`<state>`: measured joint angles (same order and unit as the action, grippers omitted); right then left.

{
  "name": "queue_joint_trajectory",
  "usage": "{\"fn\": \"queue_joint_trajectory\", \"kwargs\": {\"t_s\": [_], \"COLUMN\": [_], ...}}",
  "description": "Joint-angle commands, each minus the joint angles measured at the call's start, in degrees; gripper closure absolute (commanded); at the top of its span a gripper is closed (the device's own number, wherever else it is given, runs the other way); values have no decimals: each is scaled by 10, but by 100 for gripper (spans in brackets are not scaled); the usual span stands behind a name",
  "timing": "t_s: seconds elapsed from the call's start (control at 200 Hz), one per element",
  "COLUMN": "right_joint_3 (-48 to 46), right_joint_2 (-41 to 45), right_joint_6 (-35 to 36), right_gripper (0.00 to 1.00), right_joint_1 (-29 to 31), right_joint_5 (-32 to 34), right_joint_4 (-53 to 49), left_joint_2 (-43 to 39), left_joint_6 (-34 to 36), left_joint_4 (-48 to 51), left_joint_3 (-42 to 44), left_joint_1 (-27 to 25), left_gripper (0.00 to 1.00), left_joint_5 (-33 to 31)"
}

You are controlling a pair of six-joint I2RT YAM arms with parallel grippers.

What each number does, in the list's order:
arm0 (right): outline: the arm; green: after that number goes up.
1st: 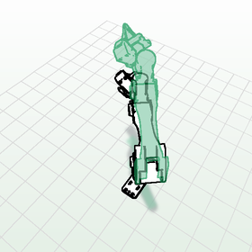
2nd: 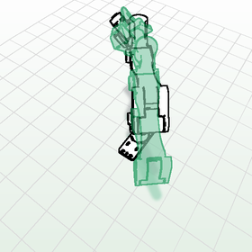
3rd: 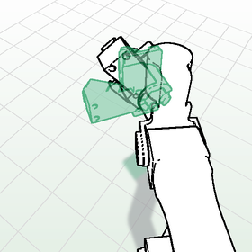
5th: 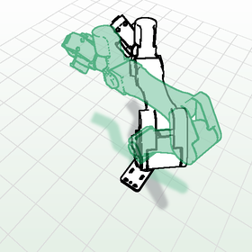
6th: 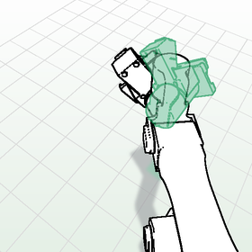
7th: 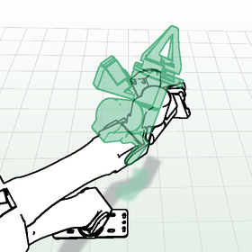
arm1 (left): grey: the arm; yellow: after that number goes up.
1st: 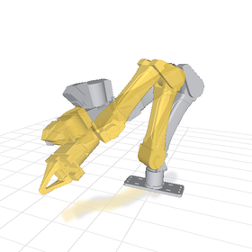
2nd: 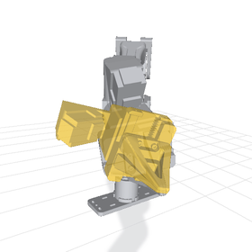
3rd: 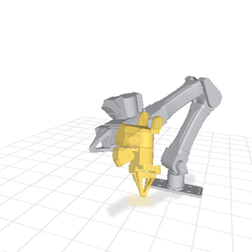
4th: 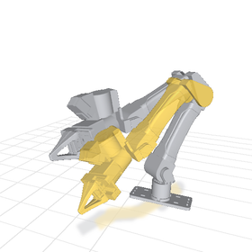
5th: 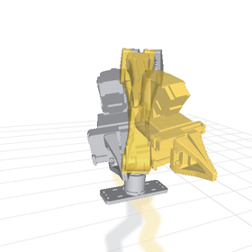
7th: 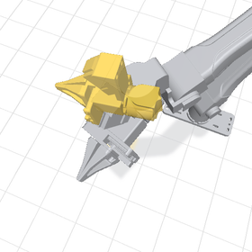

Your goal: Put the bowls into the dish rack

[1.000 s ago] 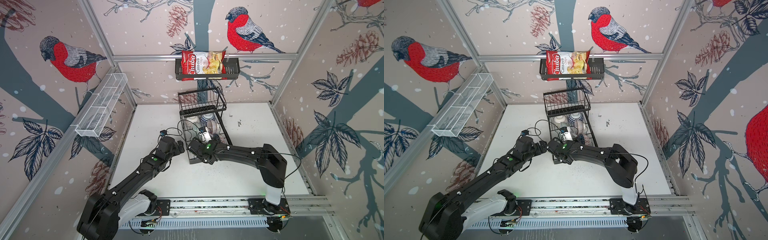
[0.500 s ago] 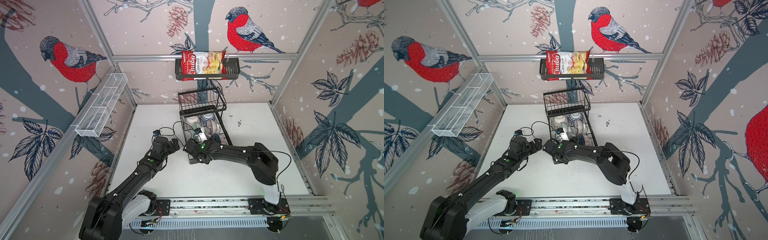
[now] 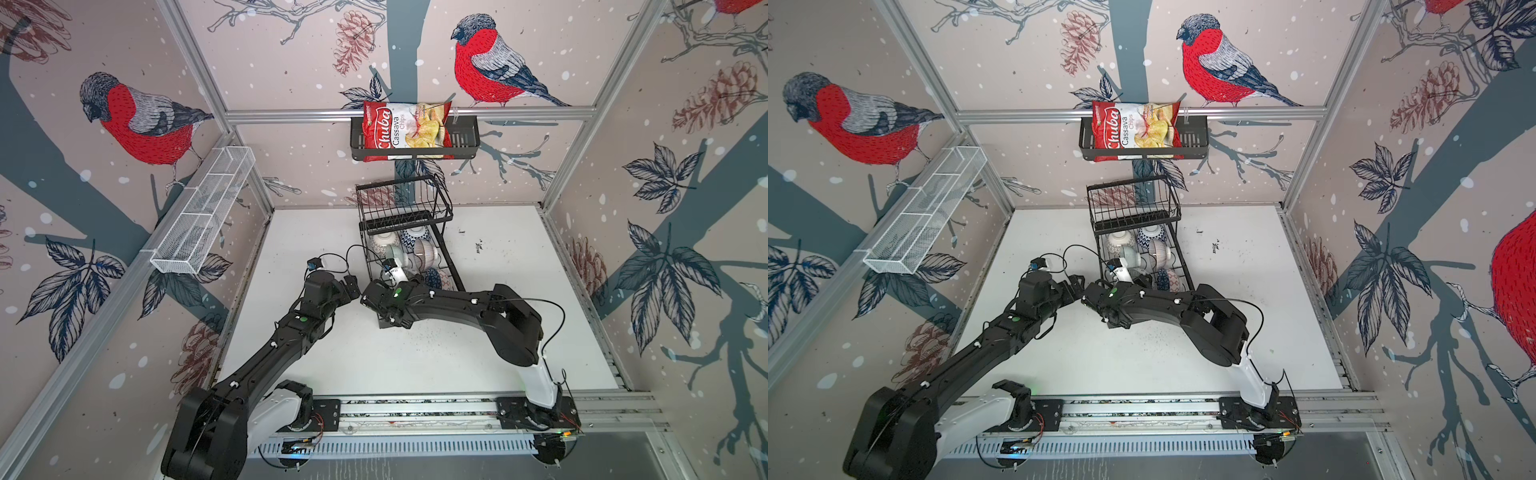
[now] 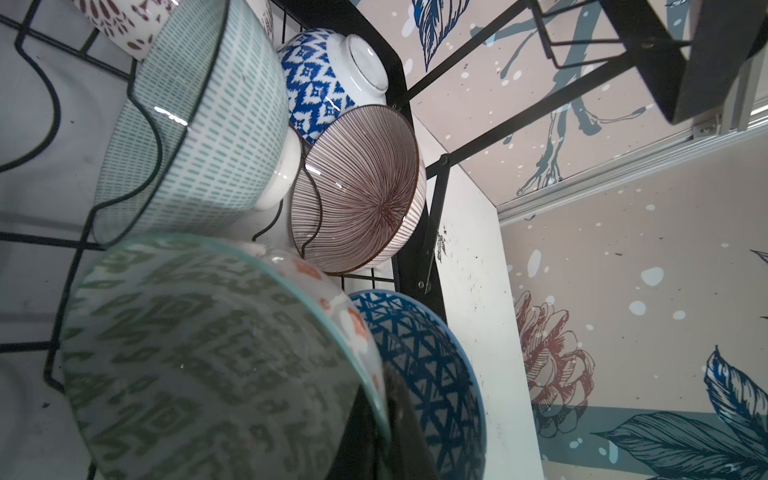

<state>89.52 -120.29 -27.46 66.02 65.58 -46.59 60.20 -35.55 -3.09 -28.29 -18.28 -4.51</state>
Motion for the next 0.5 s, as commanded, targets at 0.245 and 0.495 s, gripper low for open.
{"fn": "queue_joint_trajectory", "kwargs": {"t_s": [0.245, 0.495], "right_joint_3": [31, 47], "right_joint_2": [-42, -74], "right_joint_6": [-47, -84], "right_gripper": [100, 100], "right_joint_1": [18, 34], "right_joint_5": [51, 43], "right_joint_4": [-73, -119], "left_joint_2": [-18, -32], "left_joint_6": [1, 2], "left_joint_4": [-23, -19], "left_joint_3": [12, 17], "left_joint_1": [2, 2], "left_gripper": [3, 3], "left_joint_5": [11, 12]}}
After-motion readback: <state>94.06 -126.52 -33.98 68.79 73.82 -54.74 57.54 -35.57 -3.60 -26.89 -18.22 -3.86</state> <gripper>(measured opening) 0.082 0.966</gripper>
